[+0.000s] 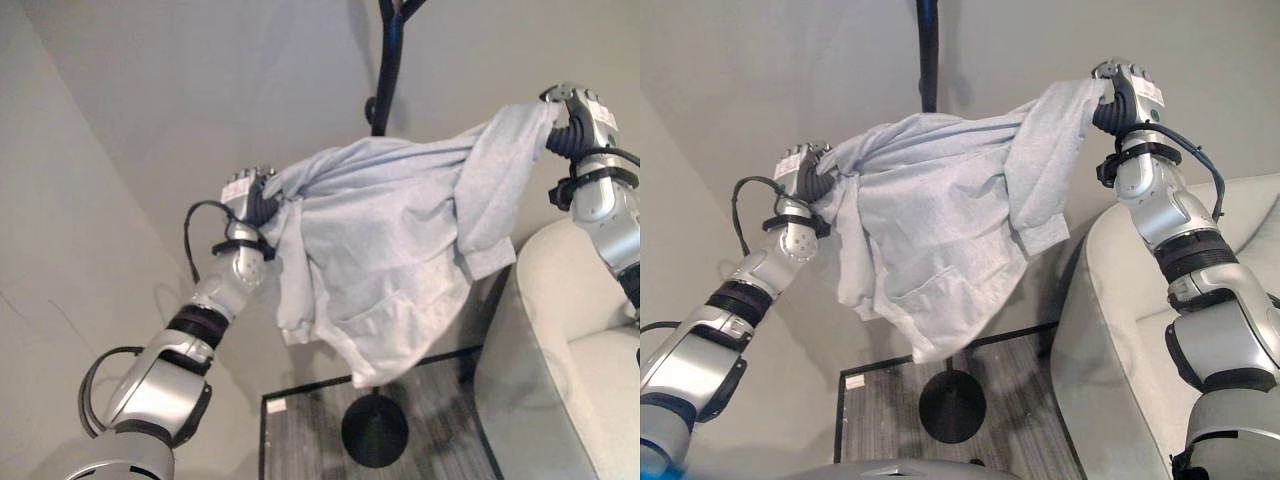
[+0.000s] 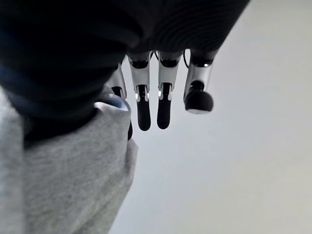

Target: Hang the clothes on the sofa on the clothes rack.

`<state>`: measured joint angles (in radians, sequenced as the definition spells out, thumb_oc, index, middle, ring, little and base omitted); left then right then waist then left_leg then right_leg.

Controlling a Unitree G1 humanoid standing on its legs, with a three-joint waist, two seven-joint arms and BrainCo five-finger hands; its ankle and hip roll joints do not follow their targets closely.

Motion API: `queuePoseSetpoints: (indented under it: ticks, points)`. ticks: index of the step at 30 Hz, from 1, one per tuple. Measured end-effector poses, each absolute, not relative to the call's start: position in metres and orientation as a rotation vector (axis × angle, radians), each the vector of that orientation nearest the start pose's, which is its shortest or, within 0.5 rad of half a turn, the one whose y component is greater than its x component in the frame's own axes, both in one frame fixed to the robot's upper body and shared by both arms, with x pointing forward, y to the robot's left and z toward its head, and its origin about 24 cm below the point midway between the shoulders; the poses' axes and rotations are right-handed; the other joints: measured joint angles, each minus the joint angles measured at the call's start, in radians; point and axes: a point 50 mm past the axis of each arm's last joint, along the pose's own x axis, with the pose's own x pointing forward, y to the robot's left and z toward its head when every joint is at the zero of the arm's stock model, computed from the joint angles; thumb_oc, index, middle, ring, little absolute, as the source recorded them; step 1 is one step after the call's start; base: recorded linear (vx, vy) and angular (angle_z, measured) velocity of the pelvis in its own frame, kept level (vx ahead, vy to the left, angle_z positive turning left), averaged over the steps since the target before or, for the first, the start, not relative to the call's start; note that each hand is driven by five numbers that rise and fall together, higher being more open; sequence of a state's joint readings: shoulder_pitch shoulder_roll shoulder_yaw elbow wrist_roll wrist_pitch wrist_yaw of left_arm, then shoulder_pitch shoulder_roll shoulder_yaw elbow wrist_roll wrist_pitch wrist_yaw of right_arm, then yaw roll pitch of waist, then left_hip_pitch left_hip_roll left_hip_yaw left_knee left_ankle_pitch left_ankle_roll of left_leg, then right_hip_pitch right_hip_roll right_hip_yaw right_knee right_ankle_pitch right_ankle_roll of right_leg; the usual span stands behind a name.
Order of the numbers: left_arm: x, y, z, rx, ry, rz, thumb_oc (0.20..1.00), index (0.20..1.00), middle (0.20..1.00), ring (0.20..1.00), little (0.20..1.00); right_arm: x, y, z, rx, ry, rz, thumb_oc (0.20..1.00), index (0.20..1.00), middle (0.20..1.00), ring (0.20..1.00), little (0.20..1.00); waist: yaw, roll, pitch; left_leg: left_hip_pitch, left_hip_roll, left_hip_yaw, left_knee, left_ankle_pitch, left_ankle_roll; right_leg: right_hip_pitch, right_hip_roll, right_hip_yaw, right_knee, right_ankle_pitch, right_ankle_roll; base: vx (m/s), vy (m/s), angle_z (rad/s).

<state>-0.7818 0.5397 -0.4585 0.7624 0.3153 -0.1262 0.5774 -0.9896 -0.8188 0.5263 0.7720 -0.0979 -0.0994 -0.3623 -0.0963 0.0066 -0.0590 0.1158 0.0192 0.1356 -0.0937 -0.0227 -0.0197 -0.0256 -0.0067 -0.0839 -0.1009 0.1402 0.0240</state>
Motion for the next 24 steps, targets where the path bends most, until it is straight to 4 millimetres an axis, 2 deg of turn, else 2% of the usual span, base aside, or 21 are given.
queuePoseSetpoints:
  ticks: [1, 5, 6, 8, 9, 10, 13, 15, 19, 21, 22, 23, 24]
  points:
    - [0.375, 0.202, 0.137, 1.020, -0.375, 0.286, 0.200, 0.200, 0.200, 0.200, 0.200, 0.384, -0.264, 0.227, -1.065, -0.341, -0.341, 0.200, 0.200, 0.200, 0.200, 0.200, -0.002, 0.000, 0.000, -0.003, 0.000, -0.004, 0.000, 0.001, -0.001, -0.002, 0.000, -0.003, 0.000, 0.000, 0.000, 0.01, -0.029, 0.16]
    - [0.374, 0.173, 0.109, 0.903, -0.284, 0.196, 0.200, 0.200, 0.200, 0.200, 0.200, 0.385, -0.266, 0.179, -1.009, -0.176, -0.303, 0.200, 0.200, 0.200, 0.200, 0.200, 0.017, 0.002, 0.009, -0.009, 0.005, -0.014, -0.003, 0.004, -0.003, -0.004, 0.002, -0.017, 0.000, -0.003, -0.005, 0.01, -0.011, 0.07]
    - [0.374, 0.172, 0.107, 0.889, -0.276, 0.193, 0.200, 0.200, 0.200, 0.200, 0.200, 0.385, -0.266, 0.176, -1.008, -0.164, -0.299, 0.200, 0.200, 0.200, 0.200, 0.200, 0.018, 0.004, 0.014, -0.010, 0.006, -0.013, -0.003, 0.005, -0.004, -0.004, 0.002, -0.020, 0.001, -0.003, -0.005, 0.00, 0.000, 0.00]
    - [0.369, 0.166, 0.095, 0.822, -0.244, 0.191, 0.200, 0.200, 0.200, 0.200, 0.200, 0.382, -0.264, 0.158, -0.930, -0.129, -0.306, 0.200, 0.200, 0.200, 0.200, 0.200, 0.019, 0.004, 0.018, -0.009, 0.009, -0.014, -0.003, 0.006, -0.006, -0.001, 0.006, -0.021, 0.001, -0.006, -0.006, 0.01, -0.018, 0.04]
    - [0.364, 0.161, 0.084, 0.787, -0.213, 0.181, 0.200, 0.200, 0.200, 0.200, 0.200, 0.378, -0.260, 0.143, -0.892, -0.101, -0.297, 0.200, 0.200, 0.200, 0.200, 0.200, 0.018, 0.003, 0.018, -0.005, 0.010, -0.015, -0.003, 0.006, -0.006, 0.003, 0.007, -0.023, -0.003, -0.007, -0.008, 0.00, -0.013, 0.04]
    - [0.355, 0.151, 0.064, 0.738, -0.154, 0.140, 0.200, 0.200, 0.200, 0.200, 0.200, 0.373, -0.254, 0.117, -0.875, -0.039, -0.256, 0.200, 0.200, 0.200, 0.200, 0.200, 0.020, 0.004, 0.025, -0.007, 0.010, -0.017, -0.003, 0.006, -0.006, 0.002, 0.007, -0.026, -0.001, -0.007, -0.009, 0.00, -0.021, 0.03]
    - [0.341, 0.136, 0.047, 0.655, -0.125, 0.089, 0.200, 0.200, 0.200, 0.200, 0.200, 0.361, -0.238, 0.087, -0.807, -0.002, -0.205, 0.200, 0.200, 0.200, 0.200, 0.200, 0.019, 0.006, 0.035, -0.007, 0.011, -0.017, -0.003, 0.009, -0.004, 0.002, 0.007, -0.027, 0.000, -0.005, -0.012, 0.00, 0.000, 0.00]
    - [0.332, 0.127, 0.038, 0.598, -0.101, 0.067, 0.200, 0.200, 0.200, 0.200, 0.200, 0.353, -0.232, 0.072, -0.786, 0.019, -0.180, 0.200, 0.200, 0.200, 0.200, 0.200, 0.019, 0.008, 0.038, -0.005, 0.011, -0.018, -0.003, 0.009, -0.004, 0.005, 0.007, -0.028, -0.002, -0.006, -0.013, 0.00, 0.000, 0.00]
    - [0.321, 0.115, 0.028, 0.504, -0.069, 0.048, 0.200, 0.200, 0.200, 0.200, 0.200, 0.342, -0.221, 0.056, -0.725, 0.021, -0.165, 0.200, 0.200, 0.200, 0.200, 0.200, 0.018, 0.012, 0.040, -0.002, 0.011, -0.028, -0.003, 0.005, 0.002, 0.009, 0.008, -0.030, -0.003, -0.007, -0.013, -0.01, -0.007, 0.03]
    - [0.312, 0.109, 0.021, 0.435, -0.049, 0.038, 0.200, 0.200, 0.200, 0.200, 0.200, 0.333, -0.212, 0.042, -0.667, 0.041, -0.155, 0.200, 0.200, 0.200, 0.200, 0.200, 0.018, 0.011, 0.041, -0.001, 0.013, -0.030, -0.003, 0.005, 0.002, 0.010, 0.008, -0.031, -0.002, -0.007, -0.013, 0.00, 0.000, 0.00]
    - [0.305, 0.098, 0.016, 0.390, -0.033, 0.008, 0.200, 0.200, 0.200, 0.200, 0.200, 0.327, -0.204, 0.030, -0.629, 0.067, -0.139, 0.200, 0.200, 0.200, 0.200, 0.200, 0.019, 0.013, 0.044, -0.002, 0.013, -0.032, -0.003, 0.005, 0.003, 0.010, 0.009, -0.032, -0.003, -0.007, -0.013, 0.00, 0.000, 0.00]
    - [0.302, 0.100, 0.013, 0.365, -0.023, 0.016, 0.200, 0.200, 0.200, 0.200, 0.200, 0.324, -0.201, 0.025, -0.607, 0.079, -0.142, 0.200, 0.200, 0.200, 0.200, 0.200, 0.018, 0.012, 0.044, 0.001, 0.013, -0.031, -0.003, 0.005, 0.003, 0.013, 0.009, -0.032, -0.003, -0.007, -0.013, 0.00, 0.000, 0.00]
    - [0.298, 0.090, 0.010, 0.315, -0.003, -0.009, 0.398, 0.398, 0.398, 0.398, 0.398, 0.320, -0.192, 0.016, -0.590, 0.100, -0.116, 0.200, 0.200, 0.200, 0.200, 0.200, 0.019, 0.014, 0.045, 0.000, 0.014, -0.031, -0.003, 0.005, 0.003, 0.012, 0.010, -0.031, -0.003, -0.007, -0.013, -0.03, -0.015, 0.00]
